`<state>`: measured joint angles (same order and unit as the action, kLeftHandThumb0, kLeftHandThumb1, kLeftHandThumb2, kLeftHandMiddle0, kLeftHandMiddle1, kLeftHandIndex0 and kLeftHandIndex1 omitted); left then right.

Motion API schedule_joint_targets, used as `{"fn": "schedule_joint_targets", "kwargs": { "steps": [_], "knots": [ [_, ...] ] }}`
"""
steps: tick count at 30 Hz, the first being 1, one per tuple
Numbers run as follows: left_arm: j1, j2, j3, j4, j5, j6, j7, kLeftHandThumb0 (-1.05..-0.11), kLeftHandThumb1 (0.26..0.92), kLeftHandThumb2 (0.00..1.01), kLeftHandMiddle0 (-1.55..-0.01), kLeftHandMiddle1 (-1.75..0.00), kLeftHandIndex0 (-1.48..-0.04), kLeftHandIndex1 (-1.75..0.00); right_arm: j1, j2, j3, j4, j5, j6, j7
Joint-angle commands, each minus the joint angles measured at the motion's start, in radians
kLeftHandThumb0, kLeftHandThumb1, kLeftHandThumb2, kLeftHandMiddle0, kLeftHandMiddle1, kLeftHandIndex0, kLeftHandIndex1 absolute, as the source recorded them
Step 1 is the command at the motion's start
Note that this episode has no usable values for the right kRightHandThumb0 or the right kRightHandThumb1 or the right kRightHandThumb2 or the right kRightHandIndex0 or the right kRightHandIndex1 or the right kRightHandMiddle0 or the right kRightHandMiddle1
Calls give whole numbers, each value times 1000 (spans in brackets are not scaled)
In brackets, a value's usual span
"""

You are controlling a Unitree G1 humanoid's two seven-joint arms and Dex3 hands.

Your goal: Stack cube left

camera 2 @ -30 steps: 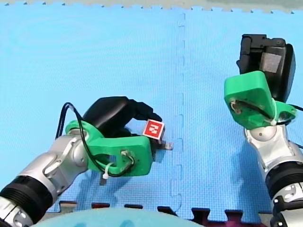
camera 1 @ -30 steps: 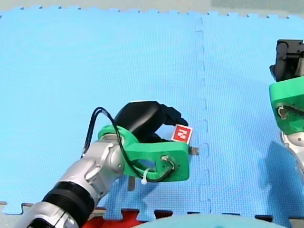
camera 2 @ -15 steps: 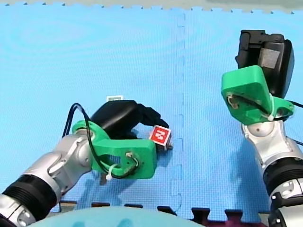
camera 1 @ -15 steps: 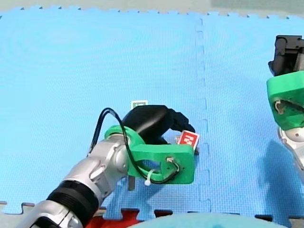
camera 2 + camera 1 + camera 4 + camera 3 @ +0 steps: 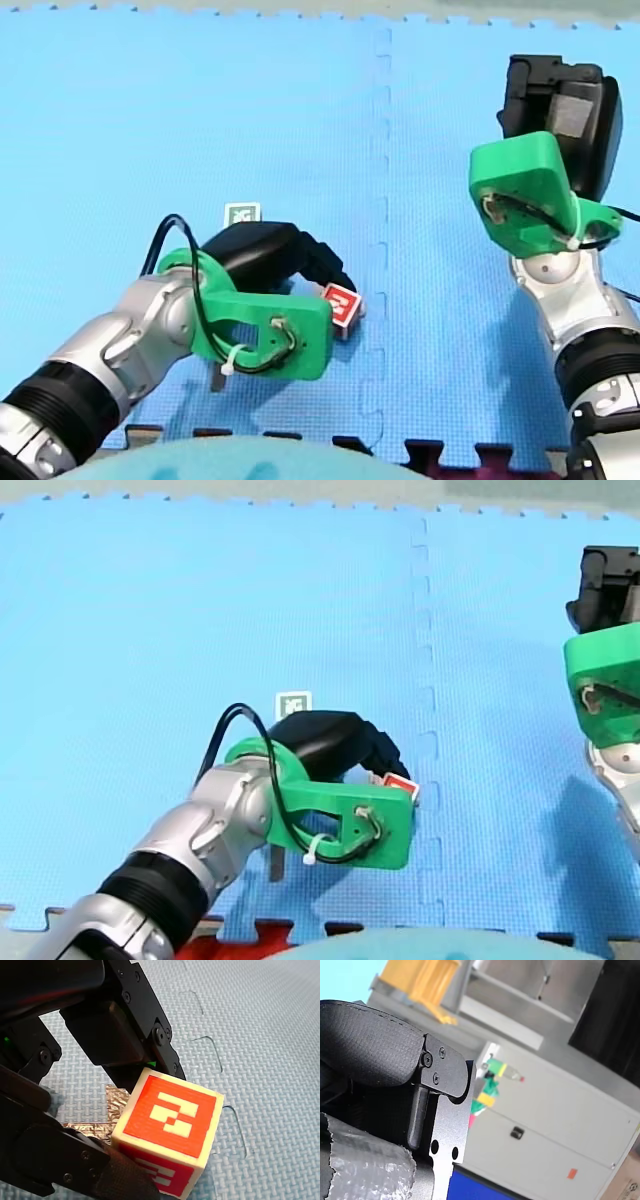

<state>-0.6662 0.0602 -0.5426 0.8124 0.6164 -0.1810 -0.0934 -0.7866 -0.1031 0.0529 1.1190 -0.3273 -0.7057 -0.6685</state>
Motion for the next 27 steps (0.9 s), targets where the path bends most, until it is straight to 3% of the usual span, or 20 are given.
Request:
{"fn": "schedule_joint_targets", "kwargs": {
  "steps": [1,9,15,17,19,22,24,25,27],
  "knots": [
    [-5,5,1,-14,-2,17,-16,-485,812,0,-1025,-1746,-1263,-23,1,-6,-3,-5,4,-6,0],
    [-1,4,-8,-43,6,56,-35,-442,802,0,-1044,-1746,-1340,-66,12,-11,-4,-9,5,-17,2],
    [12,-3,-26,-63,46,87,28,-417,795,0,-1045,-1746,-1390,-110,20,-15,-3,-7,4,-24,1],
    [20,-4,-30,-53,63,61,99,-396,787,1,-1038,-1746,-1025,-921,21,-17,-3,-6,3,-25,1],
    [30,-3,-30,-32,74,21,190,-384,786,1,-1035,-1746,-845,-1301,22,-18,-2,-5,2,-26,2],
    [34,-6,-30,-6,90,-9,292,-384,787,1,-1009,-1746,-669,-1644,24,-18,-1,-4,2,-26,1],
    [33,-5,-41,8,107,-15,338,-390,791,3,-986,-1746,-601,-1720,25,-18,0,-5,1,-25,1],
    [33,-5,-45,17,113,-18,354,-426,797,10,-934,-1746,-574,-1452,26,-18,1,-5,0,-25,0],
    [29,-7,-49,32,116,-18,358,-542,816,6,-868,-1746,-690,-666,26,-19,1,-5,0,-25,0]
  ]
}}
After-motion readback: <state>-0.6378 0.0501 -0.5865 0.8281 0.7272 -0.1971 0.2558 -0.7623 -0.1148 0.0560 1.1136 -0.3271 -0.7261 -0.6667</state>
